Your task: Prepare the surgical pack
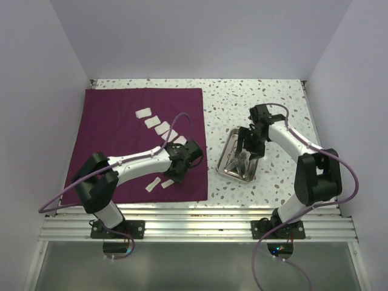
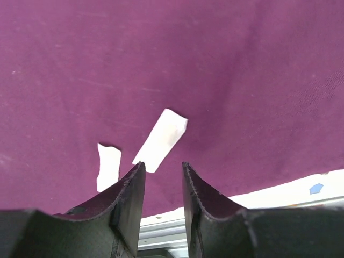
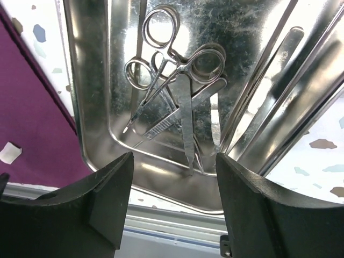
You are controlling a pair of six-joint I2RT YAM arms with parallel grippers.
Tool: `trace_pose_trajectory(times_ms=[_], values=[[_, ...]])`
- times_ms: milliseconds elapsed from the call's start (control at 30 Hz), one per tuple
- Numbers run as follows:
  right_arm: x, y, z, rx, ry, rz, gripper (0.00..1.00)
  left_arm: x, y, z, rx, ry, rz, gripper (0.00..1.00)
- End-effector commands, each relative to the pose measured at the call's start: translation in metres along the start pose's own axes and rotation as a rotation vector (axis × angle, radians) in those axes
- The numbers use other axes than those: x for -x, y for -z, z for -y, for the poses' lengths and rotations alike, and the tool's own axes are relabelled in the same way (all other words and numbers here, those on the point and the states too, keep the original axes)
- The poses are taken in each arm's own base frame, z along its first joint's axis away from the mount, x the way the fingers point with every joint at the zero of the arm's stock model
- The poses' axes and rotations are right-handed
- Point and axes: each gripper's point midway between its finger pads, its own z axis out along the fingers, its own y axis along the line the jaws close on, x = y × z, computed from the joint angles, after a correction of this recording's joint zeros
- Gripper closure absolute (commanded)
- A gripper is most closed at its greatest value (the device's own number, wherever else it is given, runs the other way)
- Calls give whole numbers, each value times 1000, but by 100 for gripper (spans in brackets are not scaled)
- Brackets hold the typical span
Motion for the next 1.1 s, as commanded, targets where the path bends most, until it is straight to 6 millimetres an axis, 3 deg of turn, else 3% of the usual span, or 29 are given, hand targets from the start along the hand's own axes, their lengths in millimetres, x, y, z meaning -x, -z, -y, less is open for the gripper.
trace_pose_trajectory(times_ms=[0,267,467,500,533,600,633,700,733,767,900,1067], values=[[2,22,-5,29,19,49,33,13,-2,1,85,-57,54,64],[-3,25,-9,60,19,49,32,8,-8,7,195,-143,54,62],[-6,26,-11,75,23,39,32,70,4,19,89,-122,141,58],[-5,27,-11,78,25,41,32,79,4,16,82,-128,141,57],[-5,28,-12,81,25,41,31,100,9,10,69,-92,169,57],[-4,31,-15,88,32,41,31,116,2,5,79,-95,162,57],[-3,33,-15,90,33,45,31,136,8,-1,83,-75,192,56],[-3,36,-16,94,35,48,30,150,-2,-5,109,-92,185,55],[-2,37,-16,93,39,52,30,165,3,-5,112,-90,212,55],[-3,38,-16,94,39,53,30,168,-10,-4,128,-103,190,54],[-3,38,-14,90,37,50,29,185,-23,5,125,-139,183,55],[-5,38,-11,89,29,50,28,179,-43,10,121,-147,151,58]])
